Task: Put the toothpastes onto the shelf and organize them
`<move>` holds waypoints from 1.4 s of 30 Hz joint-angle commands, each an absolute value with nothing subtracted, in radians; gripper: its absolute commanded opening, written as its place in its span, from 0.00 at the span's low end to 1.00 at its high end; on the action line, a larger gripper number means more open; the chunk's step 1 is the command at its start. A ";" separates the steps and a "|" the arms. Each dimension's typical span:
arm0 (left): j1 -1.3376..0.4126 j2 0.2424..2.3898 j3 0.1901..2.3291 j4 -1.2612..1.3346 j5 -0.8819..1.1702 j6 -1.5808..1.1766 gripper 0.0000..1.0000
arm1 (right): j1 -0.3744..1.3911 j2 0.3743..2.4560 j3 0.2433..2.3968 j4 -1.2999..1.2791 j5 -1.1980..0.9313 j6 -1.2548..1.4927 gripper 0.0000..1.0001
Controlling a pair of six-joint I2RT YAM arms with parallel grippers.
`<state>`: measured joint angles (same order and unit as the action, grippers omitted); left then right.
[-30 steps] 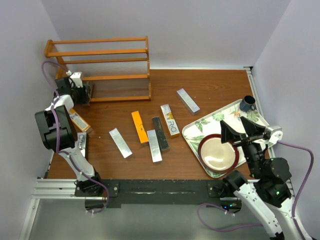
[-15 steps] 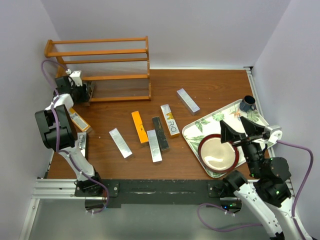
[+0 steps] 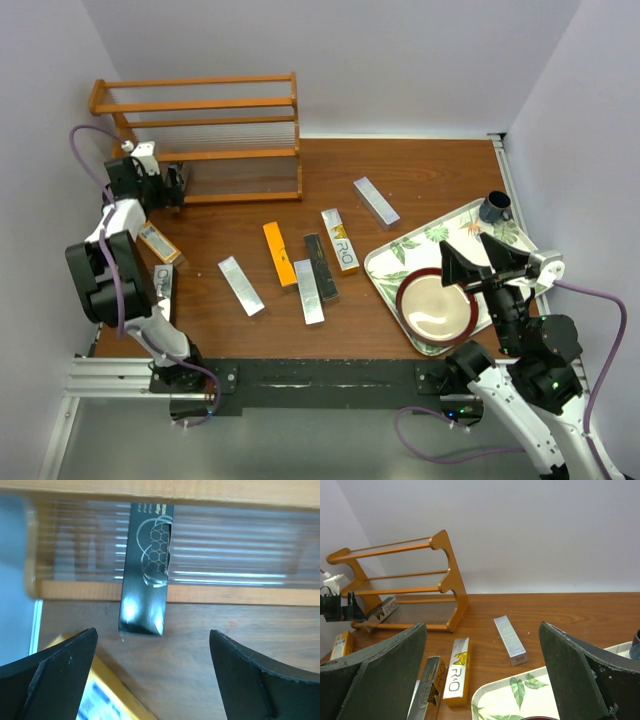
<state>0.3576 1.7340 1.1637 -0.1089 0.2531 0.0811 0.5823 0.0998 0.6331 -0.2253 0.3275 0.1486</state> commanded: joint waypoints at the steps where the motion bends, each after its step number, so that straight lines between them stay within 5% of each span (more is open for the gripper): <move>1: 0.348 1.573 1.095 -0.058 0.180 -0.090 1.00 | 0.587 0.089 0.640 -0.210 0.324 0.150 0.99; 9: 0.163 1.306 0.971 -0.207 -0.080 -0.218 1.00 | 0.588 0.087 0.644 -0.216 0.336 0.155 0.99; 23: -0.161 0.979 0.796 -0.351 -0.138 -0.600 1.00 | 0.586 0.143 0.657 -0.227 0.334 0.153 0.99; 34: -0.573 0.989 0.733 -0.359 -0.261 -0.869 1.00 | 0.588 0.293 0.693 -0.255 0.330 0.158 0.99; 42: -0.905 1.258 0.900 -0.504 -0.512 -1.087 0.98 | 0.587 0.330 0.695 -0.255 0.330 0.156 0.99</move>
